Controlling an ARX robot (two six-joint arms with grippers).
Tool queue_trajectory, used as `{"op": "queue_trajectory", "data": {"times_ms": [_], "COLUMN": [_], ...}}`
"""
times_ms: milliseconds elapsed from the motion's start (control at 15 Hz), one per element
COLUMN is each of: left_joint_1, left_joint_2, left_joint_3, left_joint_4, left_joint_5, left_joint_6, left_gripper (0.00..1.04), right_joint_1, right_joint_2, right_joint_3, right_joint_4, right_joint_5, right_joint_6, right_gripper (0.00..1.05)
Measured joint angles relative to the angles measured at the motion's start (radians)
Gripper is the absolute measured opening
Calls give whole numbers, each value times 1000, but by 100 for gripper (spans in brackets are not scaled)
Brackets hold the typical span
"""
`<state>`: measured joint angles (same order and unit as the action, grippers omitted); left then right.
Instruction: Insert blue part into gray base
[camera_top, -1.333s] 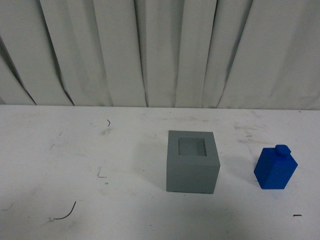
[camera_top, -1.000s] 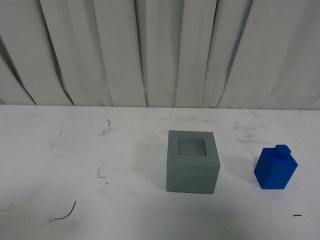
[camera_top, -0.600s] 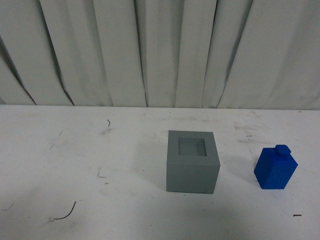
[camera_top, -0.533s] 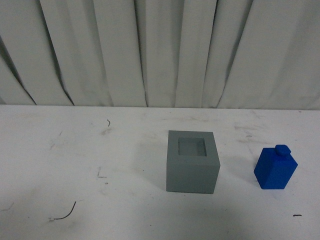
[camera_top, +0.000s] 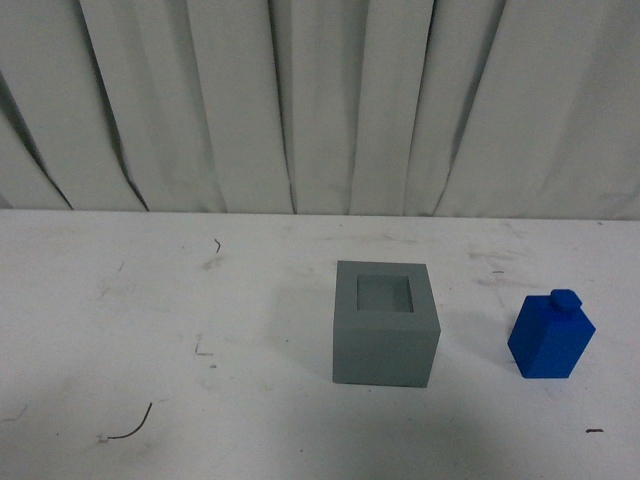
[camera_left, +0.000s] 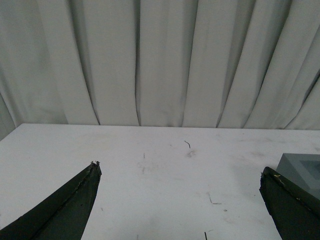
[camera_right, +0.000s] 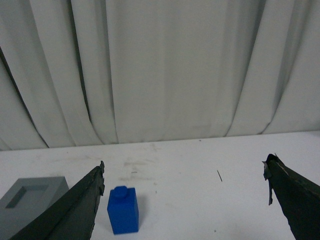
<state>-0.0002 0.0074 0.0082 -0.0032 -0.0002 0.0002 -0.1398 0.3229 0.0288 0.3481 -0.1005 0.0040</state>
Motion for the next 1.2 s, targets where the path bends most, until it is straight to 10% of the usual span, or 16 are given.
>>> {"op": "queue_trajectory", "data": {"times_ms": [200, 467, 1200], "left_joint_1": [0, 0, 0], "left_joint_2": [0, 0, 0], "left_joint_3": [0, 0, 0], "left_joint_4": [0, 0, 0], "left_joint_5": [0, 0, 0], "left_joint_6": [0, 0, 0], "left_gripper": [98, 98, 98], "right_joint_1": [-52, -42, -8], "right_joint_2": [566, 1145, 1502], "right_joint_3": [224, 592, 1108], "right_joint_4": [468, 582, -229], "right_joint_5": [-54, -15, -377], "right_joint_6": [-4, -146, -864], "right_gripper": [98, 98, 98]}}
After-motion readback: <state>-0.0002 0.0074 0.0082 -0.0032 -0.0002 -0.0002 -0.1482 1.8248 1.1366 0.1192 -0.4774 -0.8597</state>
